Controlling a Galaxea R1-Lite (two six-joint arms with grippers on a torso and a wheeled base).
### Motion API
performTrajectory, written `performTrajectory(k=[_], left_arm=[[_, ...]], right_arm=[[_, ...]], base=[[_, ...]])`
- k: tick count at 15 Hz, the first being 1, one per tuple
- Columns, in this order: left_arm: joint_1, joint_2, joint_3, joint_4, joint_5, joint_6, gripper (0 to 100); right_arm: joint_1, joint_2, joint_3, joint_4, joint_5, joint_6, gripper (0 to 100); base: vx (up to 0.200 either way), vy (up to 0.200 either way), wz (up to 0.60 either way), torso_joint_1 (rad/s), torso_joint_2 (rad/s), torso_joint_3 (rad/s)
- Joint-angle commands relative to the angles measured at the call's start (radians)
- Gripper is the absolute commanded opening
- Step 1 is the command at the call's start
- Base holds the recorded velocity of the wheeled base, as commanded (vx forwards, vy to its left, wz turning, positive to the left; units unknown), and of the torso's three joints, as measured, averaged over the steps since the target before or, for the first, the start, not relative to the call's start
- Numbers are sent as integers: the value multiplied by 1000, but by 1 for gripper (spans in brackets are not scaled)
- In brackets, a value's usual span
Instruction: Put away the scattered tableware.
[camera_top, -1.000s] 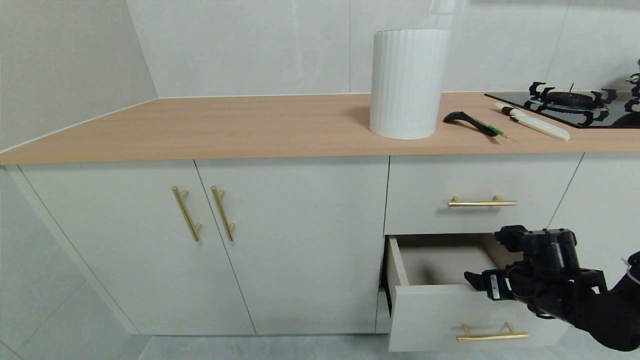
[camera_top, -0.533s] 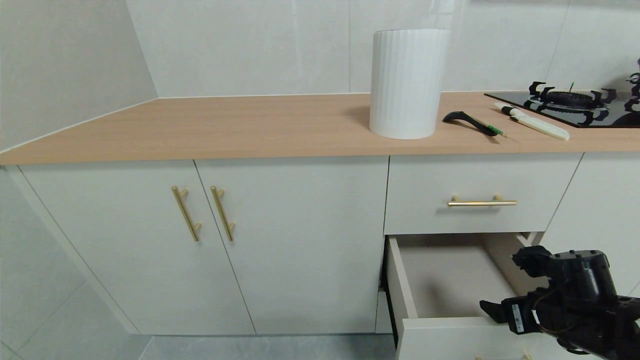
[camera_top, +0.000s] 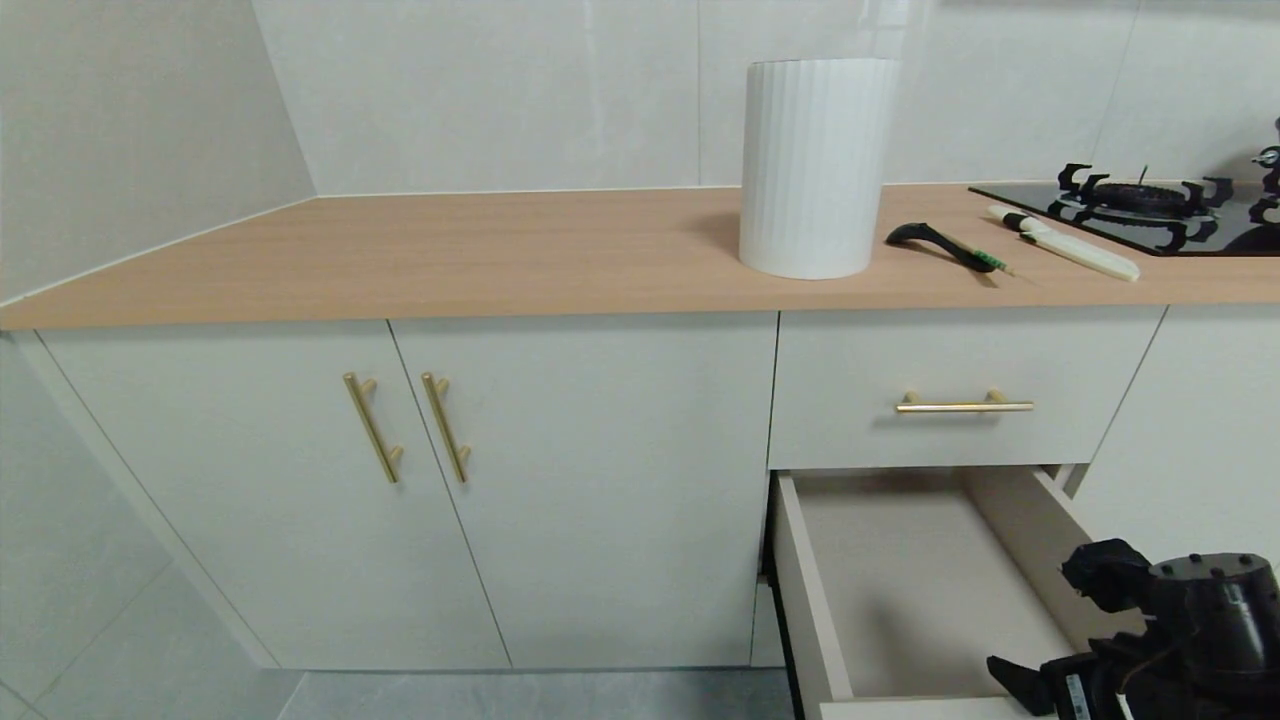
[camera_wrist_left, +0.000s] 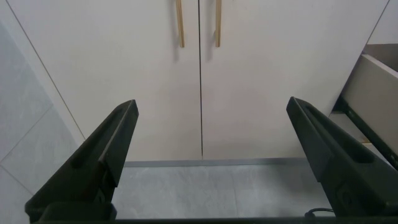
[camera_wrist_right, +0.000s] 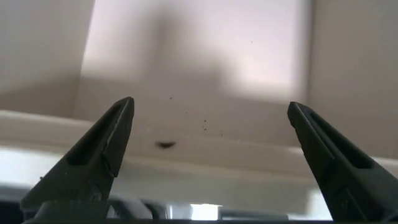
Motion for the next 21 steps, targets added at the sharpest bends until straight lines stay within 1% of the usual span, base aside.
performTrajectory(k=[1, 4, 6, 11, 13, 14, 15, 16, 17, 18, 20, 21], left_arm=[[0, 1, 0, 0, 1, 0, 100], [0, 1, 0, 0, 0, 0, 100], [0, 1, 0, 0, 0, 0, 100], [0, 1, 0, 0, 0, 0, 100], [0, 1, 0, 0, 0, 0, 100], [0, 1, 0, 0, 0, 0, 100], [0, 1, 0, 0, 0, 0, 100], [0, 1, 0, 0, 0, 0, 100], [0, 1, 0, 0, 1, 0, 100], [0, 1, 0, 0, 1, 0, 100], [0, 1, 0, 0, 0, 0, 100], [0, 1, 0, 0, 0, 0, 100]], right_arm=[[12, -12, 41, 1, 0, -2, 100], [16, -17, 79, 21, 0, 0, 100], [16, -47, 79, 108, 5, 4, 100], [16, -60, 69, 111, 5, 6, 100], [15, -106, 21, 108, 0, 3, 100], [15, -147, -33, 127, -3, 1, 100], [15, -182, -89, 174, -4, -2, 100], [15, -236, -186, 304, -4, -9, 100], [15, -320, -316, 501, -1, -25, 100], [16, -417, -488, 755, 14, -26, 100], [18, -521, -901, 1297, 80, -17, 100], [16, -534, -1030, 1403, 120, -3, 100]], base=[[0, 0, 0, 0, 0, 0], [0, 0, 0, 0, 0, 0], [0, 0, 0, 0, 0, 0], [0, 0, 0, 0, 0, 0], [0, 0, 0, 0, 0, 0], [0, 0, 0, 0, 0, 0], [0, 0, 0, 0, 0, 0], [0, 0, 0, 0, 0, 0], [0, 0, 0, 0, 0, 0], [0, 0, 0, 0, 0, 0], [0, 0, 0, 0, 0, 0], [0, 0, 0, 0, 0, 0]])
